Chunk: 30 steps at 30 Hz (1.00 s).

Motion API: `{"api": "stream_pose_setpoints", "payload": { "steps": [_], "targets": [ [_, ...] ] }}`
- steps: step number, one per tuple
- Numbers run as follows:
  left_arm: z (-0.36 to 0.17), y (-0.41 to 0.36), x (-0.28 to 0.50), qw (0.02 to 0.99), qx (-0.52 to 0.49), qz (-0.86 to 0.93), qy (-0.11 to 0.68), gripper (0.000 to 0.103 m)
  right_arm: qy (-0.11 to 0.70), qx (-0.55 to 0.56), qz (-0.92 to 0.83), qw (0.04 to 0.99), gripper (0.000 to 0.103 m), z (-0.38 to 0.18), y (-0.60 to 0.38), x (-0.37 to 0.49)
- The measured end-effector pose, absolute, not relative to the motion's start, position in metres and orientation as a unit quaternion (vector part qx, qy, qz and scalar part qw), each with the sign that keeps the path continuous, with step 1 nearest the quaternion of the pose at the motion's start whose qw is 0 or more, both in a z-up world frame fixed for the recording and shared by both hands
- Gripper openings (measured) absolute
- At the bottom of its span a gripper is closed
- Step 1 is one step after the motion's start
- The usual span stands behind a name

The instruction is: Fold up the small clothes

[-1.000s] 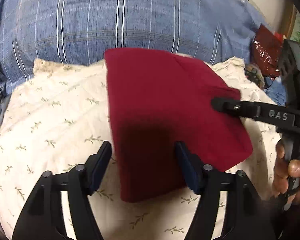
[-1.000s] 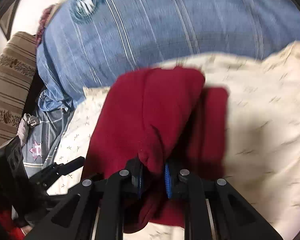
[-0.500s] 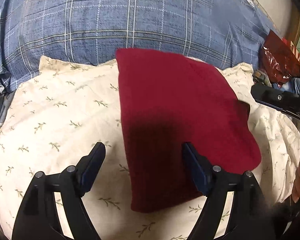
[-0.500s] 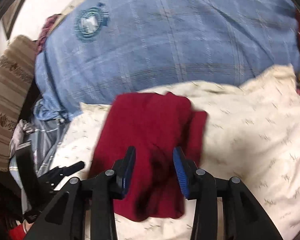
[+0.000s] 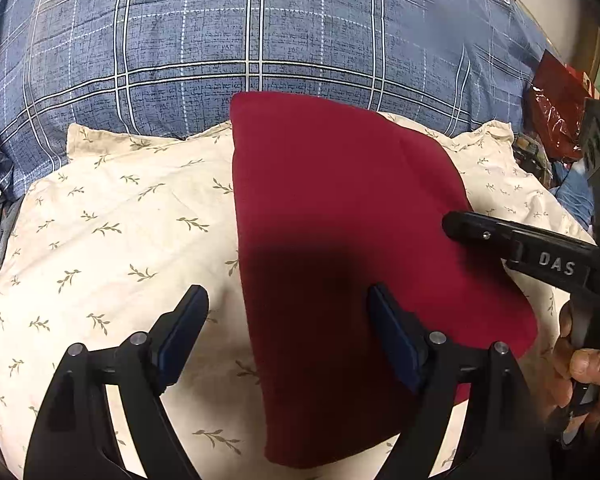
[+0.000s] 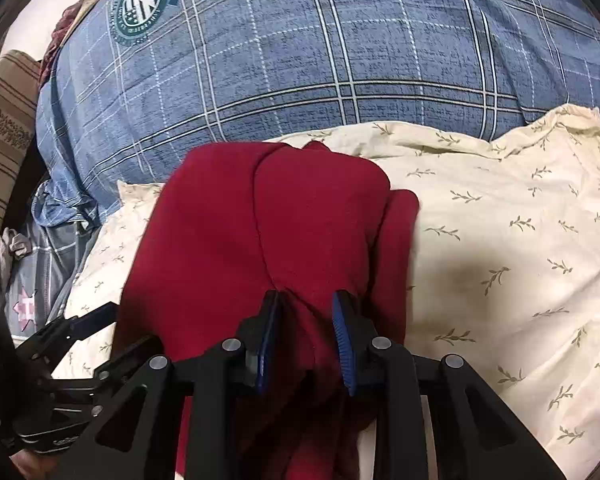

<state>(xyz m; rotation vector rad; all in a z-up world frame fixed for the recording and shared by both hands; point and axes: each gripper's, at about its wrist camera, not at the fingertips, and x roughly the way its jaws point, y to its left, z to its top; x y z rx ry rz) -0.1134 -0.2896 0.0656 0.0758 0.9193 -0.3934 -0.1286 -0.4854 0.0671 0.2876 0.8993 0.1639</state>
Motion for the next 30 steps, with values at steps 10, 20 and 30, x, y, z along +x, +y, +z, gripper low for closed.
{"api": "stream_pose_setpoints", "payload": {
  "steps": [10, 20, 30],
  "targets": [
    [0.07, -0.258, -0.09, 0.857, -0.063, -0.225, 0.459, 0.083, 0.389, 0.236, 0.095, 0.885, 0.091, 0.068, -0.52, -0.132],
    [0.042, -0.276, -0.063, 0.829, -0.104, -0.259, 0.485, 0.096, 0.409, 0.279, 0.155, 0.855, 0.062, 0.035, -0.518, -0.095],
    [0.094, -0.255, -0.109, 0.828, -0.083, -0.282, 0.479, 0.055, 0.391, 0.266, 0.182, 0.862, 0.031, 0.092, -0.495, -0.134]
  ]
}}
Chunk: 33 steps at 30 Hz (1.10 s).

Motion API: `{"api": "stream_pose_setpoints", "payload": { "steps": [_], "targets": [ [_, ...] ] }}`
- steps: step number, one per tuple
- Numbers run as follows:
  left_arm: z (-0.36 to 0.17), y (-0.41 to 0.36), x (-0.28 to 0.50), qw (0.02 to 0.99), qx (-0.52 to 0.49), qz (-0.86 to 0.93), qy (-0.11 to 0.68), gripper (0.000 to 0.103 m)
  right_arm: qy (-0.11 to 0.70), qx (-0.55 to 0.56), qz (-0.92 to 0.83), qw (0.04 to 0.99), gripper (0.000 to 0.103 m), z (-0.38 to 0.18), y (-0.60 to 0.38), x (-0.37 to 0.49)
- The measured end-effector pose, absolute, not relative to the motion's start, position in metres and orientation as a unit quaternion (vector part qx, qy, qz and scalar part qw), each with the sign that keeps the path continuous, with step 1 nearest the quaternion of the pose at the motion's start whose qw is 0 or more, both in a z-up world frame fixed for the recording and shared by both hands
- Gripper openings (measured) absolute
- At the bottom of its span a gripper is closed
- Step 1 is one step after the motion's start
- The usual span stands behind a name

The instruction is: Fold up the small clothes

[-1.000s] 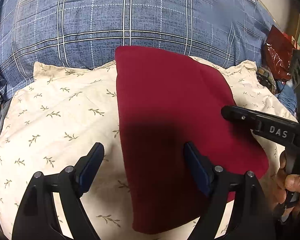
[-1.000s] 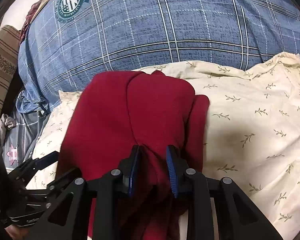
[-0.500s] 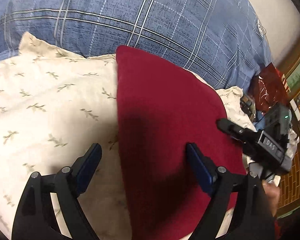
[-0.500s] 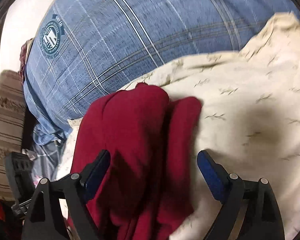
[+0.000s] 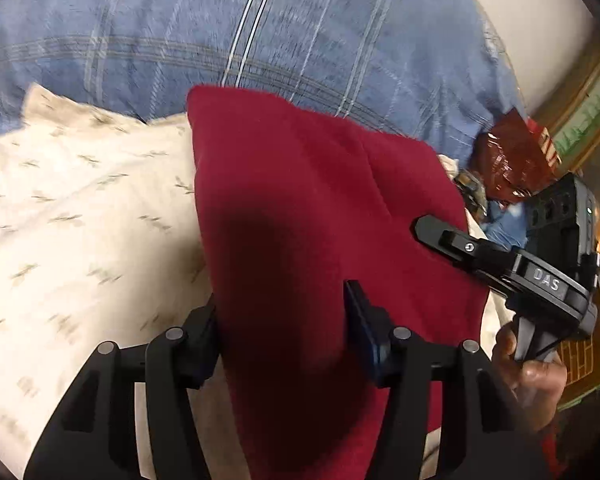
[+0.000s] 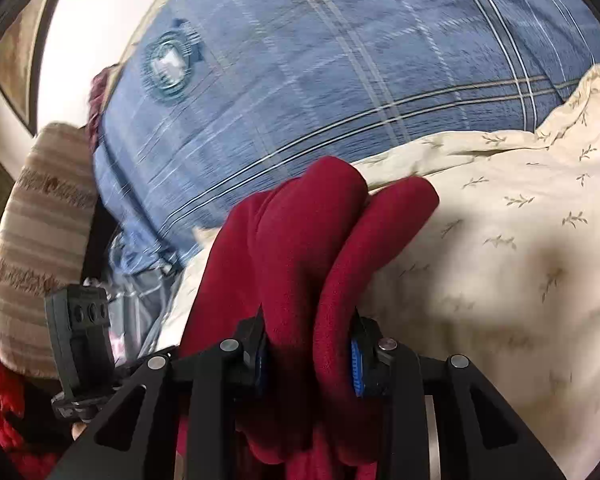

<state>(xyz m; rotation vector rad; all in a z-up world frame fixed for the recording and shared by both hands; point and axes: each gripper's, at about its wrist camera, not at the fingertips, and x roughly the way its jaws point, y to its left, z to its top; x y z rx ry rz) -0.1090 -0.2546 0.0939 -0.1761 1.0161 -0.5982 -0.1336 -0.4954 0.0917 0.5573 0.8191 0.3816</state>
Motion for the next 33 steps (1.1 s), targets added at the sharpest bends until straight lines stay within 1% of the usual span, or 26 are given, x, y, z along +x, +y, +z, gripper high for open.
{"api": "stream_pose_setpoints", "payload": {
  "steps": [2, 4, 6, 8, 11, 14, 15, 18, 23, 27, 33],
  "targets": [
    [0.105, -0.242, -0.131, 0.833, -0.072, -0.267, 0.48, 0.055, 0.398, 0.263, 0.197, 0.856, 0.031, 0.096, -0.484, -0.148],
    [0.105, -0.228, -0.15, 0.835, -0.068, -0.246, 0.487, 0.056, 0.406, 0.268, 0.215, 0.847, 0.035, 0.09, -0.471, -0.158],
    [0.093, -0.22, -0.162, 0.837, -0.058, -0.225, 0.495, 0.056, 0.426, 0.254, 0.208, 0.843, 0.041, 0.074, -0.456, -0.163],
    [0.079, -0.219, -0.166, 0.834, -0.048, -0.208, 0.509, 0.059, 0.459, 0.228, 0.182, 0.839, 0.043, 0.062, -0.448, -0.165],
    [0.079, -0.216, -0.175, 0.854, -0.035, -0.19, 0.484, 0.064, 0.437, 0.208, 0.163, 0.86, 0.045, 0.079, -0.453, -0.186],
    [0.088, -0.221, -0.182, 0.875, 0.005, -0.168, 0.453, 0.066, 0.41, 0.187, 0.17, 0.877, 0.045, 0.106, -0.451, -0.207],
    [0.088, -0.219, -0.182, 0.878, 0.012, -0.164, 0.45, 0.068, 0.406, 0.166, 0.18, 0.88, 0.045, 0.114, -0.445, -0.212],
    [0.087, -0.222, -0.184, 0.882, 0.018, -0.157, 0.443, 0.068, 0.387, 0.13, 0.197, 0.891, 0.044, 0.125, -0.424, -0.224],
    [0.088, -0.218, -0.189, 0.891, 0.026, -0.143, 0.429, 0.072, 0.408, 0.108, 0.194, 0.885, 0.043, 0.108, -0.401, -0.22],
    [0.09, -0.215, -0.19, 0.897, 0.032, -0.137, 0.418, 0.073, 0.43, 0.079, 0.16, 0.885, 0.039, 0.091, -0.394, -0.215],
    [0.085, -0.214, -0.189, 0.903, 0.029, -0.137, 0.406, 0.08, 0.441, 0.069, 0.143, 0.883, 0.038, 0.072, -0.399, -0.213]
  ]
}}
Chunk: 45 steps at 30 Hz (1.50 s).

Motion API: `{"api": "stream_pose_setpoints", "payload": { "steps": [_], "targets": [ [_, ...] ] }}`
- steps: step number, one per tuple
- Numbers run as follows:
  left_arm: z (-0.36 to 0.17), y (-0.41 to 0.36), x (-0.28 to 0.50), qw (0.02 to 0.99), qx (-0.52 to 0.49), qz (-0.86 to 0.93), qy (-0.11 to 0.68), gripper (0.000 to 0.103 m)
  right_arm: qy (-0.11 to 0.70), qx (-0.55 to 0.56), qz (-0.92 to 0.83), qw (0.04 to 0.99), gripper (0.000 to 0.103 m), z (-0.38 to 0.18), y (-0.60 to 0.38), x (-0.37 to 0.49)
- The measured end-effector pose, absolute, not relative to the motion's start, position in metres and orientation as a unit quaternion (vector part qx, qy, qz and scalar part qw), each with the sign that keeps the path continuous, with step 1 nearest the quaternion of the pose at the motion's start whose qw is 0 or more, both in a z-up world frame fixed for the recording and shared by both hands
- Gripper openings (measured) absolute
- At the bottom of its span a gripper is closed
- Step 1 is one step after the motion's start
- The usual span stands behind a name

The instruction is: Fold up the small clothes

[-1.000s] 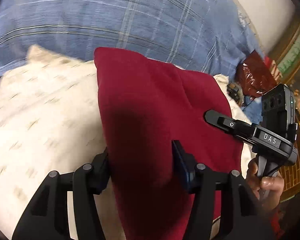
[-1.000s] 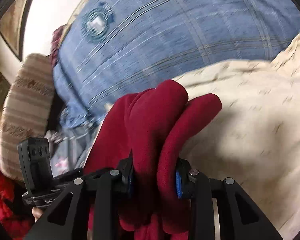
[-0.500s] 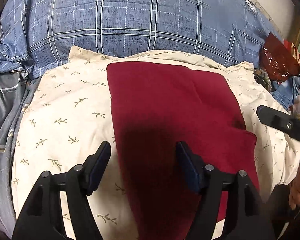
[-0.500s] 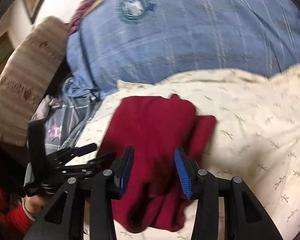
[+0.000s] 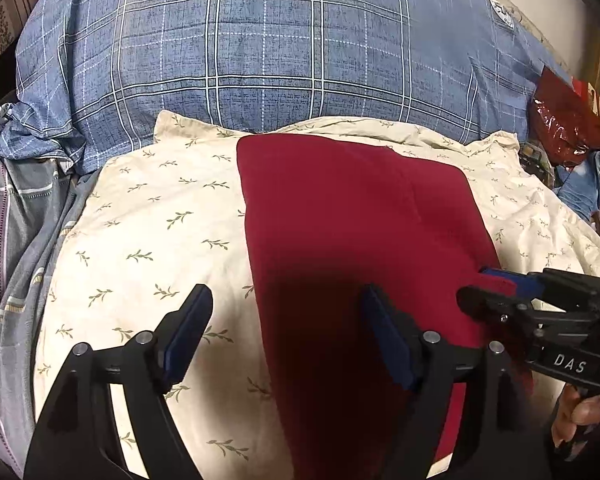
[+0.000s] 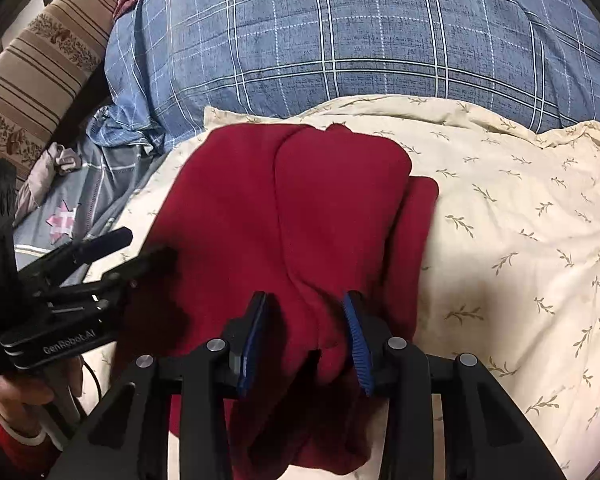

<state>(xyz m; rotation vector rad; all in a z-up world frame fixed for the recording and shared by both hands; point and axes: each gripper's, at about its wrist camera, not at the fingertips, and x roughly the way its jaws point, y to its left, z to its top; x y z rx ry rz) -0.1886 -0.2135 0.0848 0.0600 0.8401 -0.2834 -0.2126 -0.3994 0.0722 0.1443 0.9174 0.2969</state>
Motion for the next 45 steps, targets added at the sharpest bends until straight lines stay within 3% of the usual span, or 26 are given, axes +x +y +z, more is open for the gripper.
{"api": "stream_pose_setpoints", "payload": {
  "steps": [16, 20, 23, 28, 38, 45],
  "targets": [
    [0.081, -0.213, -0.19, 0.913, 0.031, -0.135, 0.384, 0.084, 0.411, 0.086, 0.133, 0.898, 0.042, 0.065, -0.401, -0.223],
    [0.083, -0.211, -0.193, 0.915, 0.033, -0.128, 0.381, 0.084, 0.409, 0.113, 0.132, 0.896, 0.046, 0.069, -0.405, -0.228],
    [0.085, -0.208, -0.195, 0.919, 0.035, -0.118, 0.375, 0.084, 0.399, 0.129, 0.13, 0.898, 0.06, 0.078, -0.409, -0.235],
    [0.09, -0.203, -0.198, 0.922, 0.037, -0.11, 0.371, 0.084, 0.381, 0.117, 0.108, 0.911, 0.062, 0.091, -0.408, -0.243],
    [0.095, -0.193, -0.206, 0.929, 0.036, -0.096, 0.355, 0.084, 0.369, 0.079, 0.085, 0.922, 0.076, 0.099, -0.389, -0.247],
    [0.1, -0.19, -0.21, 0.939, 0.047, -0.083, 0.332, 0.084, 0.363, 0.079, 0.077, 0.925, 0.078, 0.099, -0.388, -0.25]
  ]
}}
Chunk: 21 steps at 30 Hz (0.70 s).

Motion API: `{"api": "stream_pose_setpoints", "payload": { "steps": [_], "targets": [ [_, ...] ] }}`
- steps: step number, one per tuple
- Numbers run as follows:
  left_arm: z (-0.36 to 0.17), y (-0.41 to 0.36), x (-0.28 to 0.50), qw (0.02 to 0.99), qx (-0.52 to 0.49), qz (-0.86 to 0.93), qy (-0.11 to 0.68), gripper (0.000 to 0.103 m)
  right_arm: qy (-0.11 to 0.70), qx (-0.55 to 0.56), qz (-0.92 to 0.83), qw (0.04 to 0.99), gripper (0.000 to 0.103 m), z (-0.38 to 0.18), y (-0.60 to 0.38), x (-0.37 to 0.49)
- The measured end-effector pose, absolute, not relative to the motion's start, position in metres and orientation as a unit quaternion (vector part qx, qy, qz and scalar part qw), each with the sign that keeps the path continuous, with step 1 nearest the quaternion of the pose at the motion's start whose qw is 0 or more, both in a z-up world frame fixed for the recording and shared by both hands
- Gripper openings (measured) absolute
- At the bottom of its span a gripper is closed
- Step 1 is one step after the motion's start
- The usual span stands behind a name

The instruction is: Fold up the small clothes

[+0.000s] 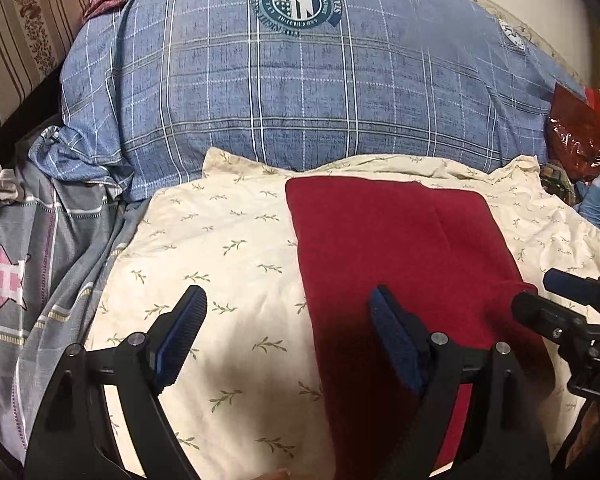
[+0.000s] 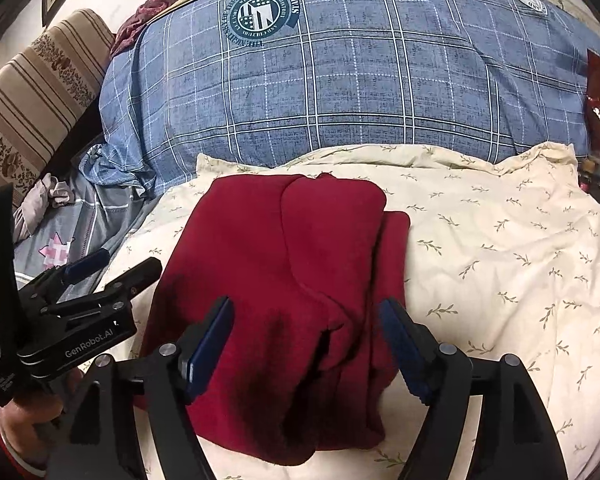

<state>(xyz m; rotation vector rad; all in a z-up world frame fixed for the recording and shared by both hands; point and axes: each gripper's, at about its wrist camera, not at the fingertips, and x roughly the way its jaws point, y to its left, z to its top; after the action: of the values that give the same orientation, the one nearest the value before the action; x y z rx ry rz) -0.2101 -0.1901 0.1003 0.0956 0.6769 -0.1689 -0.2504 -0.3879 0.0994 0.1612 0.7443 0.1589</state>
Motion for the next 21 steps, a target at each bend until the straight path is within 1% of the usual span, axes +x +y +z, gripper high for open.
{"api": "stream_pose_setpoints", "payload": {
  "steps": [9, 21],
  "targets": [
    [0.0952, -0.1934, -0.2095, 0.937, 0.053, -0.083, 0.335, 0.084, 0.364, 0.074, 0.074, 0.925, 0.08, 0.0961, -0.385, -0.2489],
    [0.0904, -0.1981, -0.208, 0.935, 0.062, -0.083, 0.339, 0.084, 0.368, 0.079, 0.08, 0.923, 0.08, 0.0905, -0.3869, -0.2441]
  ]
}}
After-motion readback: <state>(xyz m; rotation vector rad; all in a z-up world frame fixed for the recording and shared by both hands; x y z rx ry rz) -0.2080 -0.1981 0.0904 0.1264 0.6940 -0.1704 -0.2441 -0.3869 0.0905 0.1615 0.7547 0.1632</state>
